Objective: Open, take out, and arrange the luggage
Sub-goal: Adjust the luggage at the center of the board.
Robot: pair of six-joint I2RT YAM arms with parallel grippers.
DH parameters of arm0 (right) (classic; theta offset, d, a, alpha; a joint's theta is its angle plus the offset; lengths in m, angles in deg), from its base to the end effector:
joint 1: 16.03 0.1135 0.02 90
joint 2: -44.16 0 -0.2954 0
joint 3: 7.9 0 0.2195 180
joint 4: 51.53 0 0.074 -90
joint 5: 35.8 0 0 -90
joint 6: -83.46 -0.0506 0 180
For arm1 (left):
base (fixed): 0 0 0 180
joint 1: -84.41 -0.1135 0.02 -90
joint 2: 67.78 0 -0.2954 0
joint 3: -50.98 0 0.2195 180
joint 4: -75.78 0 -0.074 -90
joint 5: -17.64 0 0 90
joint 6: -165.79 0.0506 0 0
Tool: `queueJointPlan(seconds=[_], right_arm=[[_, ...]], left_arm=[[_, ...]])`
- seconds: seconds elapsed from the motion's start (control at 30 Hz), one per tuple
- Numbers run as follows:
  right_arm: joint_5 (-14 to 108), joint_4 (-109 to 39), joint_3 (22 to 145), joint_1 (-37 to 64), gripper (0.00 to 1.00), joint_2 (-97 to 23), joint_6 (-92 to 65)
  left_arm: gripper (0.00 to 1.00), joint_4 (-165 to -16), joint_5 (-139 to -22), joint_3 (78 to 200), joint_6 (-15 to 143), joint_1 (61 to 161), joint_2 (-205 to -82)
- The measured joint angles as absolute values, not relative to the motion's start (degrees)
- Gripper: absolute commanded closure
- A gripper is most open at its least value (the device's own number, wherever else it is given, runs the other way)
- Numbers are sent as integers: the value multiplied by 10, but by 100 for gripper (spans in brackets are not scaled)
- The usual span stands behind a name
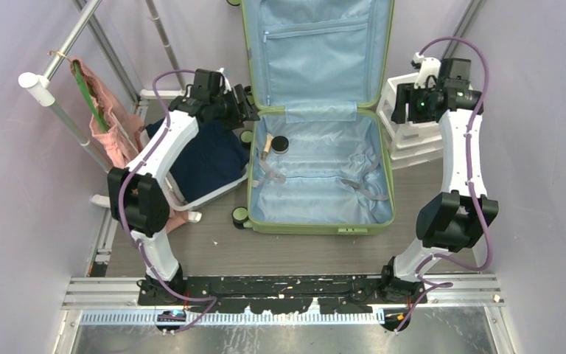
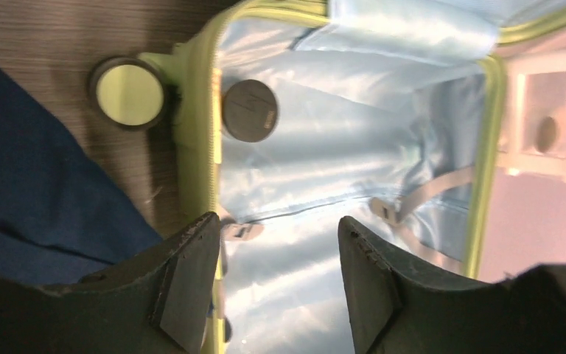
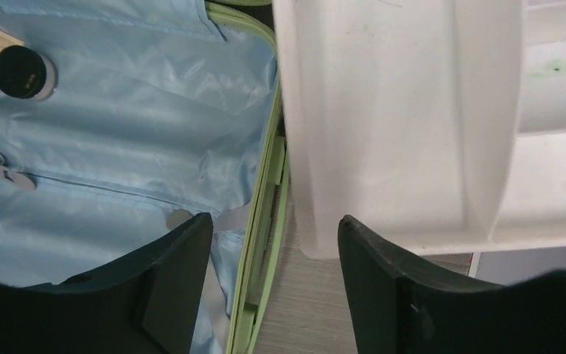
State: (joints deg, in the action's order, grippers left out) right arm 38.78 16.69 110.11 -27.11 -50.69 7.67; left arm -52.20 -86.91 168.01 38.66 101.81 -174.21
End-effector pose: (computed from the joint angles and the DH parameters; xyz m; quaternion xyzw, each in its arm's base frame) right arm 0.3299 -0.0509 0.4073 -0.0763 0.9140 0.0381 0.3967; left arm 0.3889 -0.1352 0.3559 -0.1036 0.8997 -0.2895 0.3098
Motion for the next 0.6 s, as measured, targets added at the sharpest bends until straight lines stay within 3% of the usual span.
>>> queueJointPlan(seconds=[0.3,0.47,0.6], right_arm=[[267,203,1130,-425,27,-480,81],[233,204,1058,-468,27,-425,83],[230,197,986,-498,26,-400,84]], left_arm=[[29,-690,-950,1568,286,1043,-1676],[18,-821,-959,1556,215,1092,-1677],[17,-946,-955,1558,165,1138,-1690]])
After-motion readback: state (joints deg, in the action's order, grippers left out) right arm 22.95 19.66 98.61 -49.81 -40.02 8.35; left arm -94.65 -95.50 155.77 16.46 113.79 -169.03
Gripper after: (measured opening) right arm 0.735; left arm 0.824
